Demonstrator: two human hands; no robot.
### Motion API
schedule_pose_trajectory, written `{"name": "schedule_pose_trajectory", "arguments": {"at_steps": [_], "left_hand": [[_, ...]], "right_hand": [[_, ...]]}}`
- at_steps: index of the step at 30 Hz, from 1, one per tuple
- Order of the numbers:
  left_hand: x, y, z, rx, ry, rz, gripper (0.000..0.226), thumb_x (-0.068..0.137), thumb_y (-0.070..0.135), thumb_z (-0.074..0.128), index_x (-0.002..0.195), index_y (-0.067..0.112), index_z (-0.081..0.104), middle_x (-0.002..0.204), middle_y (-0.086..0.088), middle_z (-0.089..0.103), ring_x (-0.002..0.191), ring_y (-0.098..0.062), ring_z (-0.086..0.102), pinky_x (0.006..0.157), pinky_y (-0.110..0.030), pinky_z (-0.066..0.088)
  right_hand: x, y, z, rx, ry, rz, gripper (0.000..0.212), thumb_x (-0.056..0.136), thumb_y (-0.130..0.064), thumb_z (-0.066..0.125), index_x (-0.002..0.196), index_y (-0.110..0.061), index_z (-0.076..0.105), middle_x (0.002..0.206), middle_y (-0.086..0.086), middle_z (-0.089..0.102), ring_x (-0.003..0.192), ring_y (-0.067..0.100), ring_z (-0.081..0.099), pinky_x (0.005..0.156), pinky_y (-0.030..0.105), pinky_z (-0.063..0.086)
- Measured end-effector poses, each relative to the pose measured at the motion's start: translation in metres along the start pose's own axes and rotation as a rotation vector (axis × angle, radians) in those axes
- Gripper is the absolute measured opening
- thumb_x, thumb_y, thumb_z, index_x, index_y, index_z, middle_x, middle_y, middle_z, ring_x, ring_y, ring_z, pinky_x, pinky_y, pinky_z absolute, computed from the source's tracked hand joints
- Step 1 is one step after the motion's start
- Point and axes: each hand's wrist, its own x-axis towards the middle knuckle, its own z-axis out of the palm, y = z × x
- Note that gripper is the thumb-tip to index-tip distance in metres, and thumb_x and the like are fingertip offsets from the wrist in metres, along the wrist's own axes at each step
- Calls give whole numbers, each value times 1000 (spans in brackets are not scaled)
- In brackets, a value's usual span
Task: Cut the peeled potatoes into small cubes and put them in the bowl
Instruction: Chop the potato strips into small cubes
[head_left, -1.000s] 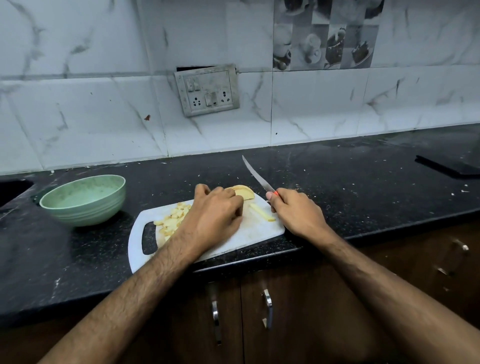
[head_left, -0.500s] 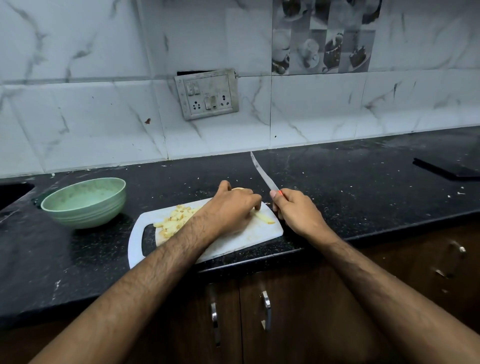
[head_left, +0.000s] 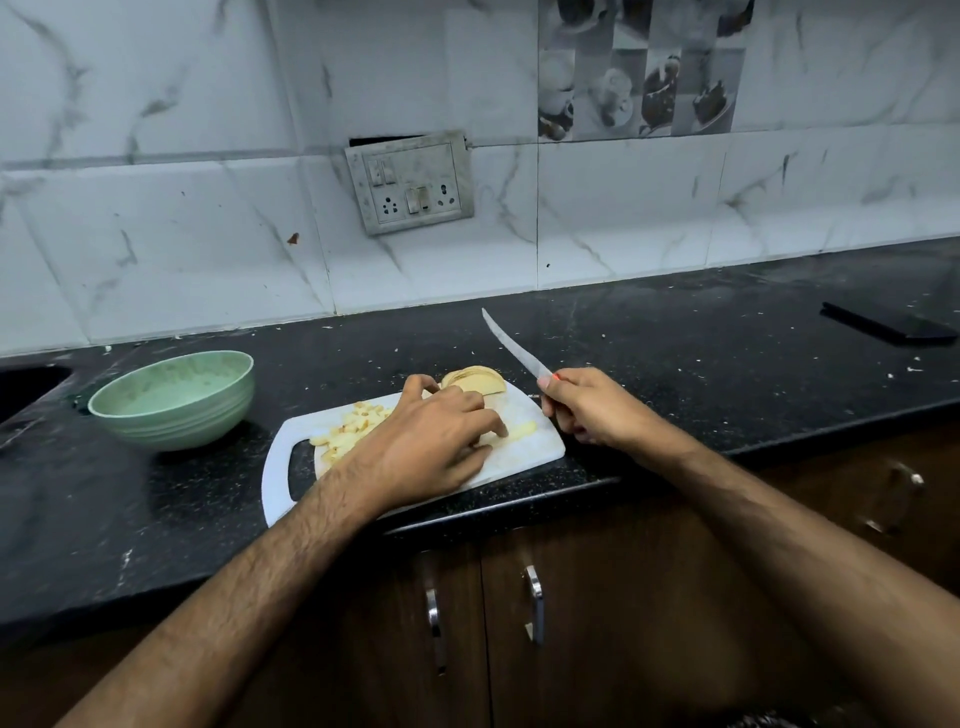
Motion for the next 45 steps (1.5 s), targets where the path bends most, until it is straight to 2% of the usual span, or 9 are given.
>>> {"name": "schedule_pose_trajectory", "arguments": {"at_steps": [3, 5, 8, 11, 17, 22, 27, 41, 45], "left_hand": [[-5, -4, 2, -19, 2, 26, 26, 99, 36, 51, 118, 30, 67, 93, 19, 47, 93, -5, 52, 103, -42, 29], [-9, -5, 5, -52, 24, 21, 35, 98, 43, 42, 118, 31, 68, 96, 18, 51, 95, -2, 51, 102, -39, 28], [-12, -5, 9, -158, 63, -23, 37, 96, 45, 43, 117, 31, 70, 93, 17, 52, 96, 0, 51, 99, -35, 25], [-13, -7, 10, -207, 85, -40, 34, 94, 44, 48, 114, 31, 72, 91, 17, 53, 95, 0, 52, 94, -34, 25], [-14, -8, 11, -245, 86, -53, 33, 94, 44, 51, 115, 32, 72, 89, 17, 52, 93, 0, 51, 96, -32, 24], [-13, -7, 10, -260, 66, -74, 32, 94, 43, 52, 116, 32, 73, 96, 16, 55, 99, 0, 52, 102, -36, 24], [-12, -7, 10, -252, 71, -69, 33, 94, 42, 52, 116, 31, 73, 100, 17, 57, 101, 2, 52, 106, -39, 23], [-13, -8, 13, -264, 96, -82, 35, 93, 43, 51, 115, 30, 75, 100, 16, 58, 101, 1, 52, 103, -37, 21], [-13, -8, 13, -268, 111, -69, 32, 93, 40, 54, 114, 28, 76, 100, 16, 58, 101, 1, 53, 104, -37, 20]], "right_hand": [[-20, -11, -20, 10, -146, 56, 44, 105, -39, 39, 80, -8, 58, 52, 0, 40, 38, 11, 30, 39, 21, 26], [-36, -20, -30, -304, -130, 38, 44, 104, -41, 41, 78, -13, 61, 56, -2, 50, 41, 12, 42, 46, 25, 35], [-64, -36, -35, -843, -54, -9, 42, 103, -47, 37, 75, -26, 59, 71, -6, 58, 72, 16, 61, 72, 36, 50], [-85, -45, -32, -989, -37, 42, 42, 102, -51, 34, 70, -29, 49, 80, -5, 55, 84, 24, 60, 80, 41, 51], [-97, -44, -31, -1037, -64, 77, 42, 103, -50, 34, 71, -25, 46, 77, -4, 49, 79, 26, 55, 76, 39, 49], [-95, -43, -20, -1067, -99, 57, 33, 104, -46, 34, 80, -25, 44, 103, 7, 63, 90, 29, 60, 73, 37, 42], [-98, -39, -5, -1236, -21, -83, 36, 105, -41, 29, 107, -20, 59, 109, 6, 65, 101, 31, 64, 69, 35, 35], [-93, -40, -12, -1096, -72, 1, 36, 104, -49, 30, 81, -26, 46, 106, 5, 65, 97, 30, 62, 76, 39, 44], [-92, -35, 3, -1103, -26, -27, 34, 105, -44, 29, 95, -23, 53, 111, 7, 64, 102, 31, 62, 75, 38, 40]]}}
